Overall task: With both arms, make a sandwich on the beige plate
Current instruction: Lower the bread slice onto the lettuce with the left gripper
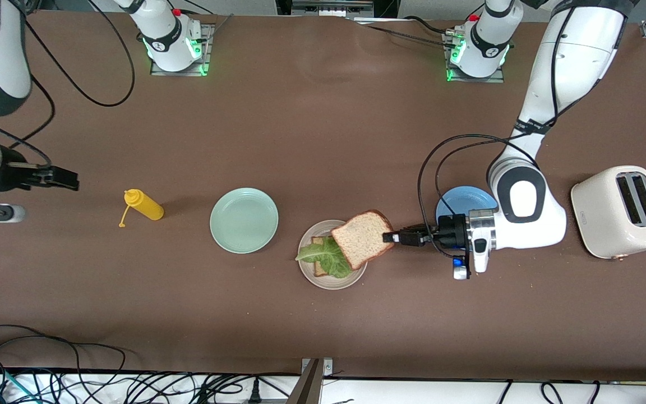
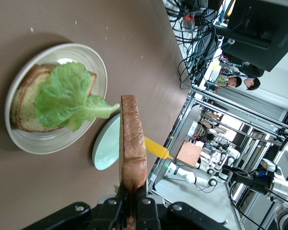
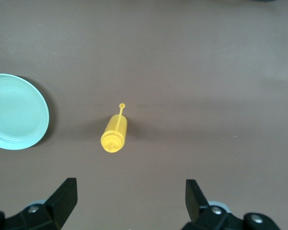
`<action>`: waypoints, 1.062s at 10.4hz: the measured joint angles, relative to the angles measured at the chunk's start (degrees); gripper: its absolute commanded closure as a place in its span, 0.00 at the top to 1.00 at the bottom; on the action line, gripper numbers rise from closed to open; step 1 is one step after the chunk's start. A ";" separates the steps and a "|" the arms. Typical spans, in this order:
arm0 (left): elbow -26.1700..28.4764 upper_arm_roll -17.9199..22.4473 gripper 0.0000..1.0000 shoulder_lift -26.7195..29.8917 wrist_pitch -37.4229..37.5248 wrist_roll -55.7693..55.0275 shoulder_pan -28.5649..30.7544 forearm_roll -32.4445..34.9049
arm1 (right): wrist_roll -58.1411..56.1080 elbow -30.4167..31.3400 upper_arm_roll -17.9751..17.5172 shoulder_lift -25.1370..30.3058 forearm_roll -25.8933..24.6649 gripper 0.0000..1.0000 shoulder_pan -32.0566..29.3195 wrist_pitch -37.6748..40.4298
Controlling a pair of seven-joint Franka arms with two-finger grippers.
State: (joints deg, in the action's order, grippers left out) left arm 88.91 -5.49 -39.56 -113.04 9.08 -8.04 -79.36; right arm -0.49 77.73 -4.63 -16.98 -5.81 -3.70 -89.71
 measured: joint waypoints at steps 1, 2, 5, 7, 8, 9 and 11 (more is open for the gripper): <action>0.58 0.02 0.00 -0.03 -1.07 0.18 -1.18 -1.06 | 0.00 0.12 -1.97 1.05 -0.47 1.00 -1.39 -0.19; 1.03 0.02 0.00 -0.06 -3.06 0.23 -2.24 -2.66 | 0.00 0.82 -2.58 1.72 -0.51 1.00 -1.33 -1.08; 1.51 0.11 0.00 -0.68 -7.04 0.32 -4.06 -5.25 | -0.01 4.97 -0.84 1.72 5.12 1.00 -0.85 -6.21; 1.54 0.17 0.00 -2.63 -10.01 0.99 -4.38 -7.25 | -0.14 5.70 0.53 2.49 6.27 1.00 -0.76 -6.55; 1.42 0.18 0.00 -3.94 -11.43 2.26 -4.42 -8.51 | -0.14 7.60 0.60 3.85 6.29 1.00 -0.75 -7.64; 1.30 0.19 0.00 -4.86 -11.65 3.21 -4.50 -10.35 | -0.14 9.82 0.60 5.24 6.29 1.00 -0.67 -9.32; 0.95 0.18 0.00 -5.32 -12.21 3.92 -5.42 -14.90 | -0.14 13.41 0.60 7.42 6.29 1.00 -0.51 -11.48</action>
State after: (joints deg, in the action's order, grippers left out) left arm 89.86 -5.31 -44.88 -125.25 13.00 -13.46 -94.26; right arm -0.63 91.14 -4.03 -9.56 0.48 -4.20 -101.19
